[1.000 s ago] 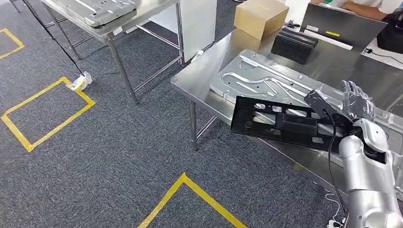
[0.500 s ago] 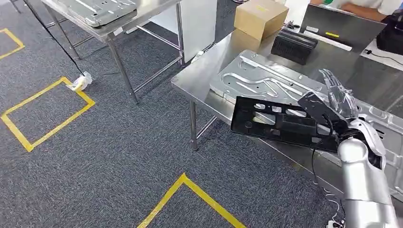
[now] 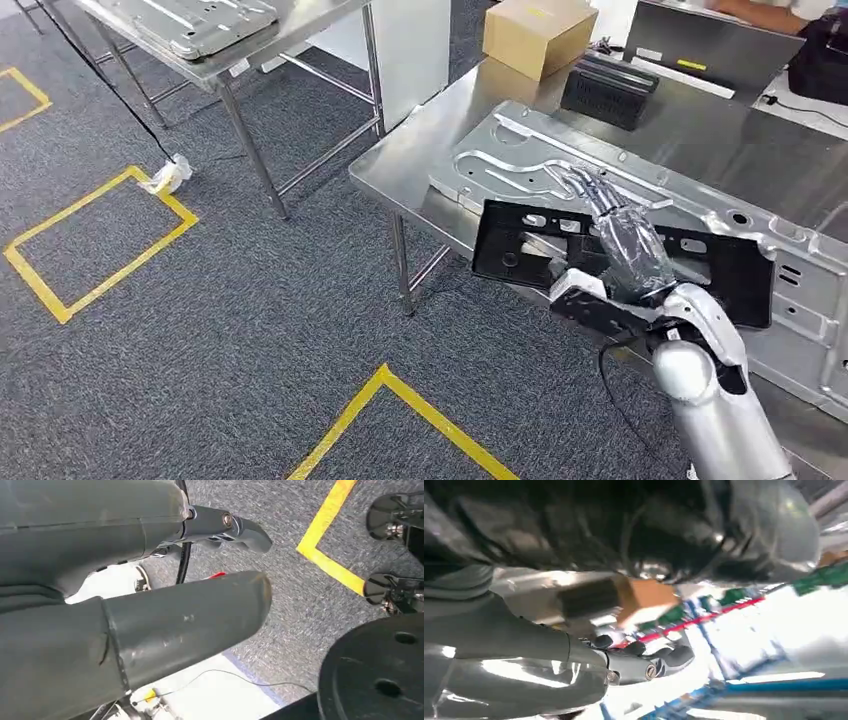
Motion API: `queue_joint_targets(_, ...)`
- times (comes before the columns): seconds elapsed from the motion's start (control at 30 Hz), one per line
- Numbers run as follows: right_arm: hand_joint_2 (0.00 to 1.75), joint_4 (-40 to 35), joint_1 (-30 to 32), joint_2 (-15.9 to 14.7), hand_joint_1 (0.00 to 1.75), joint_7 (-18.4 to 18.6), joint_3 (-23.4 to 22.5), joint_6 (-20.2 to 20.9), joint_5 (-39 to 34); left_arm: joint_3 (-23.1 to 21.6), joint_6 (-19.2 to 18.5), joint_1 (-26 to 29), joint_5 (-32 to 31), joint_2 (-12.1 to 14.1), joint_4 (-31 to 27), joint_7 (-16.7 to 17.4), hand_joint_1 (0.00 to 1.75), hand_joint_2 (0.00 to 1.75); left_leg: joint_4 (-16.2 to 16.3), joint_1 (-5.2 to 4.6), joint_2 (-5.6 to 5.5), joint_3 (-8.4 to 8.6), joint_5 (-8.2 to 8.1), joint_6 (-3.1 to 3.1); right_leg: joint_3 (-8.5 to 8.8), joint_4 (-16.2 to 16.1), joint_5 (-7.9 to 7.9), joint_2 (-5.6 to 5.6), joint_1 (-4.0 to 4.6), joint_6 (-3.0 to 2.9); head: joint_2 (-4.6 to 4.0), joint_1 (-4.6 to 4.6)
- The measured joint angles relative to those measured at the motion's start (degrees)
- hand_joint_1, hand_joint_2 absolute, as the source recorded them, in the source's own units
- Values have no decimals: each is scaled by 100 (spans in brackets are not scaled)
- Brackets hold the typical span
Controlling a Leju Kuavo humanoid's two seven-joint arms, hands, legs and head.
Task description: Take the parts from the cabinet and place them on the table.
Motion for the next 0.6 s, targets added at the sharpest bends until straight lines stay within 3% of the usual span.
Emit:
queue_joint_targets(0.07, 0, -372, 89, -63, 0, -33, 311, -118, 107, 37, -2, 16, -37, 0, 0, -7, 0, 0, -189, 36, -7, 97, 89, -13, 45, -70, 23, -7, 42, 64, 0, 2)
queue_joint_targets(0.1, 0, -503, 127, -138, 0, -37, 446, -155, 144, 50, -4, 17, -50, -13, 0, -7, 0, 0, -274, 75, -18, 153, 151, -60, 34, 11, -56, 14, 16, 75, 0, 13)
queue_joint_targets(0.13, 0, -654, 161, -151, 0, -46, 600, -190, 153, 65, -7, 16, -63, -20, 0, -9, 0, 0, -311, 79, -41, 161, 180, -23, -55, 222, -255, 25, 21, 87, 0, 13)
queue_joint_targets(0.17, 0, -799, 210, -198, 0, -57, 751, -214, 159, 76, -7, 14, -81, -24, 0, -15, 0, 0, -311, 77, -61, 143, 186, -21, -230, 639, -522, 43, 21, 99, 0, 13)
queue_joint_targets(0.23, 0, -1029, 342, -253, 0, -61, 1019, -249, 164, 105, -9, 17, -105, -28, 0, -15, 0, 0, -278, 70, -144, 111, 185, -21, -522, 1354, -835, 58, 21, 129, 0, 15)
queue_joint_targets(0.27, 0, -1157, 395, -253, 0, -63, 1188, -269, 160, 114, -7, 18, -126, -37, 0, -17, 0, 0, -252, 70, -191, 88, 184, -23, -558, 1454, -812, 58, 20, 138, 0, 13)
queue_joint_targets(0.3, 0, -1270, 431, -253, 0, -70, 1349, -277, 146, 116, -7, 19, -160, -44, 0, -17, 0, 0, -223, 71, -236, 72, 178, -32, -462, 1287, -662, 58, 15, 144, 0, 13)
queue_joint_targets(0.37, 0, -1500, 472, -245, 0, -87, 1684, -260, 16, 122, -7, 15, -201, -85, 0, -33, 0, 0, -153, 76, -337, 55, 152, -71, 35, 384, -195, 92, -3, 142, 0, 13)
queue_joint_targets(0.4, 0, -1576, 477, -225, 0, -90, 1803, -231, -57, 127, -7, 8, -219, -94, 0, -37, 0, 0, -96, 77, -378, 30, 130, -103, 238, -42, -171, 230, -18, 109, 0, 13)
queue_joint_targets(0.43, 0, -1630, 487, -203, 0, -90, 1944, -168, -151, 138, -2, -3, -234, -96, 0, -46, 0, 0, -55, 43, -413, -5, 117, -144, 244, -33, -199, 289, 50, 80, 0, 15)
queue_joint_targets(0.47, 0, -1682, 506, -177, 0, -88, 2075, -120, -232, 146, -2, -6, -262, -96, 0, -48, 0, 0, -62, 46, -450, -18, 127, -180, 230, -13, -190, 229, 21, 10, 0, 2)
queue_joint_targets(0.53, 0, -1713, 549, -155, 0, -94, 2295, -28, -357, 151, -7, 7, -278, -125, 0, -50, 0, 0, -89, 69, -486, -19, 162, -251, 223, -27, -177, 184, 92, -58, 0, 9)
queue_joint_targets(0.57, 0, -1713, 570, -126, 0, -96, 2406, 24, -433, 151, -7, 10, -286, -136, 0, -50, 0, 0, -85, 65, -512, -32, 164, -281, 233, -83, -137, 157, 35, -120, 0, 9)
queue_joint_targets(0.6, 0, -1711, 603, -85, 0, -103, 2507, 73, -525, 153, -7, 11, -288, -140, 0, -52, 0, 0, -19, 82, -454, -49, 112, -298, 248, -113, -105, 86, 21, -164, 0, 7)
